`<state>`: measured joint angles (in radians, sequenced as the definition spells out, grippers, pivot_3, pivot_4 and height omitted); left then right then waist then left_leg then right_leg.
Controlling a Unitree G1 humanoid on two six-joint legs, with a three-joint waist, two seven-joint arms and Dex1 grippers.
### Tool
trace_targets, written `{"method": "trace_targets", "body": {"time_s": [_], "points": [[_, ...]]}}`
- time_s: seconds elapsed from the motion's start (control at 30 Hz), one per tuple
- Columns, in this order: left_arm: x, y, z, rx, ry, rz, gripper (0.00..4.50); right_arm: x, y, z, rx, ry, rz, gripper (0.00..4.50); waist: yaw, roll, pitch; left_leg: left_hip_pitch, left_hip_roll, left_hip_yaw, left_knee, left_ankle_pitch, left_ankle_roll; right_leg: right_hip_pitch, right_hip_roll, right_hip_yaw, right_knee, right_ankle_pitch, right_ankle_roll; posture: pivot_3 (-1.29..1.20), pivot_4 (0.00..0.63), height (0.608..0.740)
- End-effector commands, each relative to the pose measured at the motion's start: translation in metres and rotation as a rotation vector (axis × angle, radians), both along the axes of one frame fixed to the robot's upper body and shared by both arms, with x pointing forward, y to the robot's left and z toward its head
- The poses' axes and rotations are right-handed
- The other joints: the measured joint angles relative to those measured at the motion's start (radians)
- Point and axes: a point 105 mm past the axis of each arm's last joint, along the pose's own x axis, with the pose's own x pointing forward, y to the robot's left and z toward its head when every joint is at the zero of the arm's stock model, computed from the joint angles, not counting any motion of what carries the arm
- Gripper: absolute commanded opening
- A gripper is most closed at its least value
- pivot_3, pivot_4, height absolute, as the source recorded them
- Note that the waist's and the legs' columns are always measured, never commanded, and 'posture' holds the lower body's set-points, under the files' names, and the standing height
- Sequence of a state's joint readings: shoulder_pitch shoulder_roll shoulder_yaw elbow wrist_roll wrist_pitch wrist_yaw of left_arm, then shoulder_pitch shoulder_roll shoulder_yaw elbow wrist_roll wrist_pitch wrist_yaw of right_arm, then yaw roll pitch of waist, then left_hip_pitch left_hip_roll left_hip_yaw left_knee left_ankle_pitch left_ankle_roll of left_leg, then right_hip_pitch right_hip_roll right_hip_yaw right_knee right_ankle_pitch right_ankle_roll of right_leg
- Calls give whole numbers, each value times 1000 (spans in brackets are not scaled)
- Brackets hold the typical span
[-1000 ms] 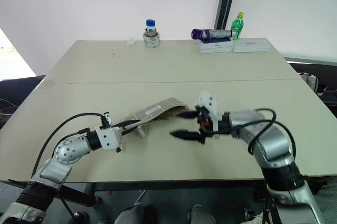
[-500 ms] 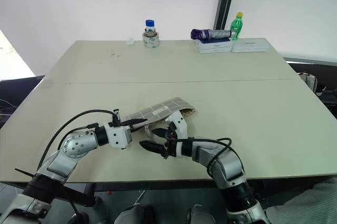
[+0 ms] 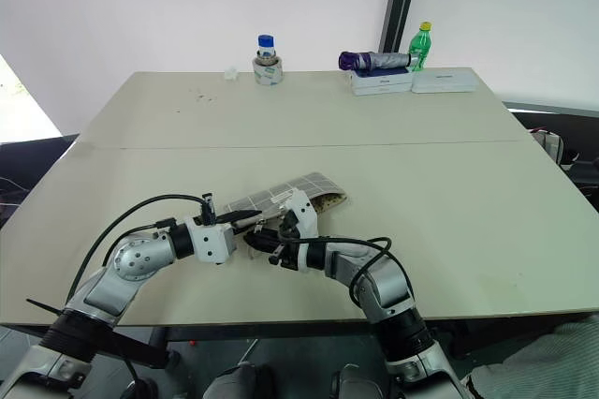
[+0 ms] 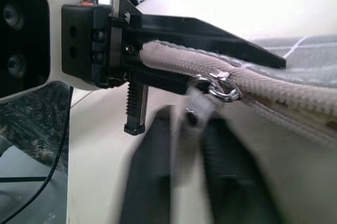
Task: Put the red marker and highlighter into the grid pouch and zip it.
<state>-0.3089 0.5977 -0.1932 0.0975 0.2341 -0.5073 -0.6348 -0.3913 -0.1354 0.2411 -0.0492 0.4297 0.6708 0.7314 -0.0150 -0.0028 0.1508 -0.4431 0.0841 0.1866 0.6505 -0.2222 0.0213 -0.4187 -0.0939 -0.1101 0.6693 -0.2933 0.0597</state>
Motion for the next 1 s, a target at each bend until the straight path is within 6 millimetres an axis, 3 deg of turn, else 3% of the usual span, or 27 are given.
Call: {"method": "trace_targets", "body": {"time_s": [0.03,0.13,0.3,0.4,0.5,0.6,0.7,0.8,0.83,0.9,1.0], "points": [[-1,-1,9,-8,-47,-5,0,0,1,12,44,-19,4,32,0,0,0,0,0,0,0,0,0,0,0,0,0,0,0,0,150,740],[-1,1,9,-10,-47,2,0,-1,-9,8,-9,-49,11,32,1,0,0,0,0,0,0,0,0,0,0,0,0,0,0,0,150,740],[-6,16,3,4,-33,14,0,2,-59,-7,-224,-120,17,32,1,0,0,0,0,0,0,0,0,0,-1,0,0,0,0,0,150,740],[-7,25,3,-18,-17,32,0,13,-93,-8,-313,-144,-30,32,1,0,0,0,0,0,-1,0,0,-1,-2,0,0,0,0,0,150,740],[-8,40,-1,-11,8,56,0,33,-147,-4,-416,-157,-138,32,0,0,0,0,0,0,0,0,0,-1,-1,0,0,0,0,0,150,740],[-8,48,-4,-11,23,70,0,44,-178,1,-466,-178,-205,32,1,0,0,0,0,1,-1,-1,1,-1,-2,0,0,0,0,0,150,740],[-6,54,-6,-15,36,88,0,51,-197,4,-501,-203,-249,32,0,0,0,0,0,1,-1,0,1,-1,-1,0,0,0,0,0,150,740],[-2,58,-7,-84,108,113,0,54,-195,8,-483,-233,-241,32,0,0,1,0,0,2,-1,0,0,-1,-1,0,0,0,0,0,150,740],[-1,58,-5,-116,137,111,358,55,-192,9,-471,-245,-232,5,0,0,1,0,0,2,-1,0,0,-1,-1,0,0,0,0,0,150,740],[-1,57,-4,-120,141,103,1149,56,-185,11,-455,-280,-219,602,2,0,1,0,0,2,0,0,0,0,-1,0,0,0,0,0,150,740],[0,58,4,-165,124,115,2715,55,-180,14,-437,-299,-201,1986,2,0,1,0,0,2,0,0,0,-1,-1,0,0,0,0,0,150,740]]}}
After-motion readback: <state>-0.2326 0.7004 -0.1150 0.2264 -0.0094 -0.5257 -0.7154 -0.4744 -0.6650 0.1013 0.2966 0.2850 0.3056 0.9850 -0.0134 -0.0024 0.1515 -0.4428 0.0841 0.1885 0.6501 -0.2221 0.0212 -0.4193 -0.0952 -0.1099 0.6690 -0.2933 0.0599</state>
